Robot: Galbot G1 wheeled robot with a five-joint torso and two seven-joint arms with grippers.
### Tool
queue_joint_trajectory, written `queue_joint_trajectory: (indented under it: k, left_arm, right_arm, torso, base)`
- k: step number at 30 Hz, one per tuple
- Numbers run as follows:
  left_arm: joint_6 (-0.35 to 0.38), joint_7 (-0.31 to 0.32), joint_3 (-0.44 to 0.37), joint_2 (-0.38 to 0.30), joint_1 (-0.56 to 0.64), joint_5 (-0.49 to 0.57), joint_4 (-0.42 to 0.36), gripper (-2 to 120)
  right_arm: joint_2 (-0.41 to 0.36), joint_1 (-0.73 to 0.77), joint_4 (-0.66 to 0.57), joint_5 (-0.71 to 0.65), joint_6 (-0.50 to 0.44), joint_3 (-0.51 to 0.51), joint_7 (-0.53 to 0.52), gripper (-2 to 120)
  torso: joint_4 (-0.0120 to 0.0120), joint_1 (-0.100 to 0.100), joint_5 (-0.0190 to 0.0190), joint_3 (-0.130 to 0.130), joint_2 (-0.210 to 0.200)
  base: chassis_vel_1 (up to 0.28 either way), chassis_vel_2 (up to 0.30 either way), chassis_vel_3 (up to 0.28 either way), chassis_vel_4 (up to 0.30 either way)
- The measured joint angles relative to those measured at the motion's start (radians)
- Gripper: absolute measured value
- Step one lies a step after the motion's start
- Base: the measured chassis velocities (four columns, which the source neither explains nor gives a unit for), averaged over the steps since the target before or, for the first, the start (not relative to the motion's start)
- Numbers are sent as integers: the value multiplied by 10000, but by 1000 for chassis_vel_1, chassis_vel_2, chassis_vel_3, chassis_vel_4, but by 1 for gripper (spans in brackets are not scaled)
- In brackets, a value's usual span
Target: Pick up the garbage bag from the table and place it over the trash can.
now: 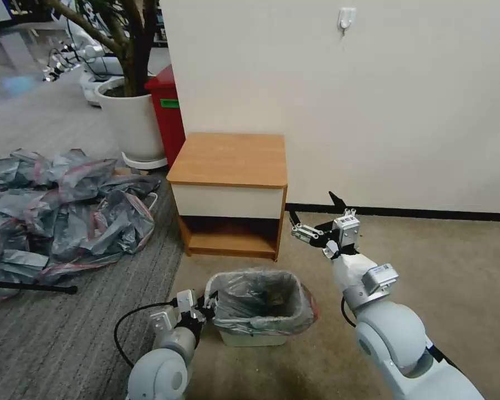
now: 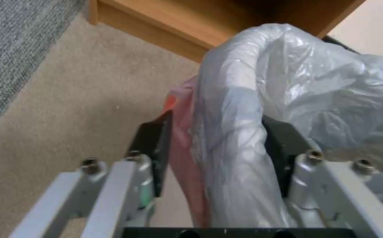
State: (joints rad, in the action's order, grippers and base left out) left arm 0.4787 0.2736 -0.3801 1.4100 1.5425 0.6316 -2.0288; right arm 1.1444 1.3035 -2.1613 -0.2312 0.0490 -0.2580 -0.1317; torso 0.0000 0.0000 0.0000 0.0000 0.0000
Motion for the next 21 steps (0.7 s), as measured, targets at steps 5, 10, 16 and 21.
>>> queue_joint_trajectory:
  k: [5, 10, 16, 21]
  left_arm:
    - [-21, -86, -25, 12, 126, -2, -174, 68]
    - [-264, -449, -122, 1, 268, -31, -324, 86]
    - [-1525, -1775, -688, -85, 688, -1014, -766, 93]
    - [-3873, -2701, -1723, -1, 1306, -3289, -1330, 95]
  right_arm:
    - [40, 47, -1, 5, -13, -47, 2, 100]
    - [88, 65, -8, 0, -22, -92, 3, 100]
    - [175, 357, -115, -588, -377, -403, 53, 100]
    - [393, 998, -144, -587, -1164, -738, 148, 100]
  torso:
    - [1, 0, 0, 0, 0]
    - [0, -1, 0, 0, 0]
    - [-1, 0, -1, 0, 0]
    - [-2, 0, 0, -1, 0]
  base:
    - [0, 0, 0, 0]
    - [0, 0, 0, 0]
    - [0, 0, 0, 0]
    - [0, 0, 0, 0]
